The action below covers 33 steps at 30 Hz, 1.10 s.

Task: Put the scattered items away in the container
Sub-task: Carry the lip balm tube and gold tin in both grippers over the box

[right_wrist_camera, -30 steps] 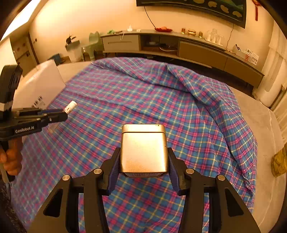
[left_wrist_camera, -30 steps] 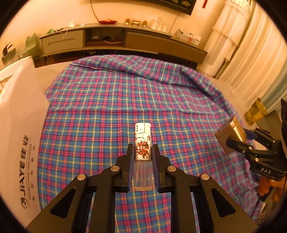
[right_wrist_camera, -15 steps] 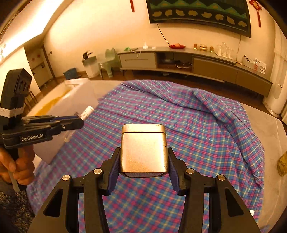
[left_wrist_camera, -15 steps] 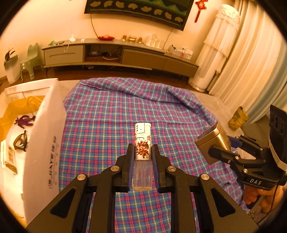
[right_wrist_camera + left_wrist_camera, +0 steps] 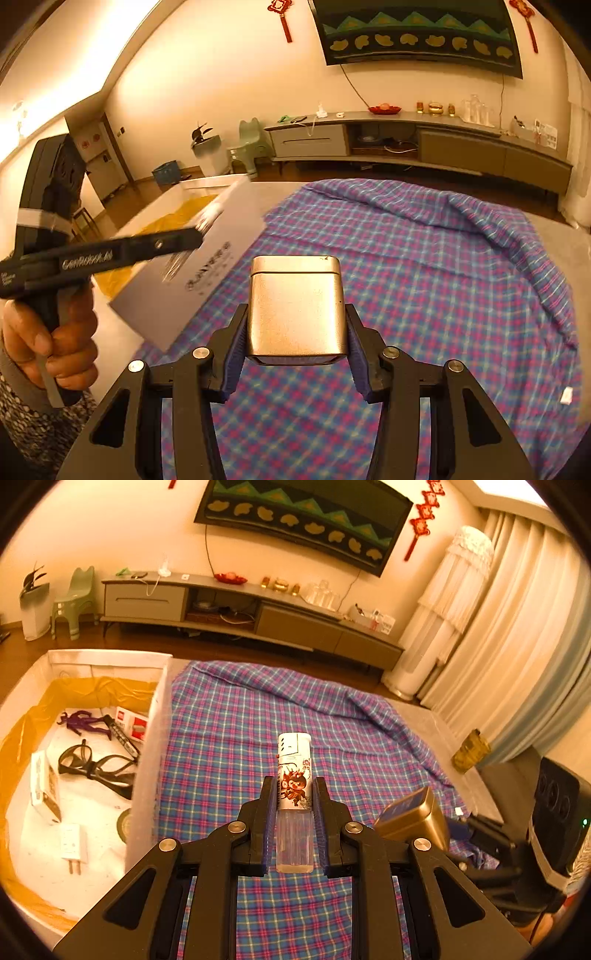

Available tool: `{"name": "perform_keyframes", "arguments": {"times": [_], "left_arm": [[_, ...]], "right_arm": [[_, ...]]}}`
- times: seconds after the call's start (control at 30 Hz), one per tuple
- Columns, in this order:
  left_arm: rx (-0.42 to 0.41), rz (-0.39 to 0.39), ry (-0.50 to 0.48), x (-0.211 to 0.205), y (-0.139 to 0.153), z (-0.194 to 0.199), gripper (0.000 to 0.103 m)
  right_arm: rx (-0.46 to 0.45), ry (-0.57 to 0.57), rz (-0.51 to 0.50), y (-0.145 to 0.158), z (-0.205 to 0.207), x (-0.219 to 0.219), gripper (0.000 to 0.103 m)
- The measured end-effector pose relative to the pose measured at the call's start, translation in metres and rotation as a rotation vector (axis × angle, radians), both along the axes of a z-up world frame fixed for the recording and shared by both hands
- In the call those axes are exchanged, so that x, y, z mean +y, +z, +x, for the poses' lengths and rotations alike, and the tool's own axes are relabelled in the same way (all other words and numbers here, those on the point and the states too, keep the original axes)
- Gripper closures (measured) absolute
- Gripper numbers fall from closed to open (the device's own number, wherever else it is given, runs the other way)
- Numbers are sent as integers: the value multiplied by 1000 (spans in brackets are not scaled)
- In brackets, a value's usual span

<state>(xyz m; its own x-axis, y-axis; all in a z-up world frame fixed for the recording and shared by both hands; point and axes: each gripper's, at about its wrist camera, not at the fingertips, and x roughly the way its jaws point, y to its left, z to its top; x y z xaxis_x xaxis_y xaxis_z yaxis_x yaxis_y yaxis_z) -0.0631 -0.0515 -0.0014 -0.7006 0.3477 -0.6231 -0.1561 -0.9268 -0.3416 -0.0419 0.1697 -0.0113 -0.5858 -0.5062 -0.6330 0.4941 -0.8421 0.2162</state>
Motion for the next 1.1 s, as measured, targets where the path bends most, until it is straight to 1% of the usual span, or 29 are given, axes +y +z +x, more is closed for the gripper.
{"name": "perform_keyframes", "arguments": {"times": [0.1, 0.3, 0.57, 0.8, 0.93, 1.1], "left_arm": [[17, 13, 6, -12, 5, 6, 84], [39, 49, 35, -37, 15, 15, 84], [82, 81, 90, -70, 29, 31, 84], [95, 102, 144, -101, 33, 41, 84], [106, 125, 170, -118, 35, 49, 84], [96, 165, 226, -148, 30, 60, 84]], "right_arm": [[3, 7, -13, 6, 9, -10, 53], [27, 43, -24, 27, 22, -37, 53], [54, 94, -18, 52, 27, -77, 53], [95, 150, 5, 73, 34, -115, 53], [108, 174, 15, 78, 37, -135, 53], [118, 207, 29, 81, 36, -159, 53]]}}
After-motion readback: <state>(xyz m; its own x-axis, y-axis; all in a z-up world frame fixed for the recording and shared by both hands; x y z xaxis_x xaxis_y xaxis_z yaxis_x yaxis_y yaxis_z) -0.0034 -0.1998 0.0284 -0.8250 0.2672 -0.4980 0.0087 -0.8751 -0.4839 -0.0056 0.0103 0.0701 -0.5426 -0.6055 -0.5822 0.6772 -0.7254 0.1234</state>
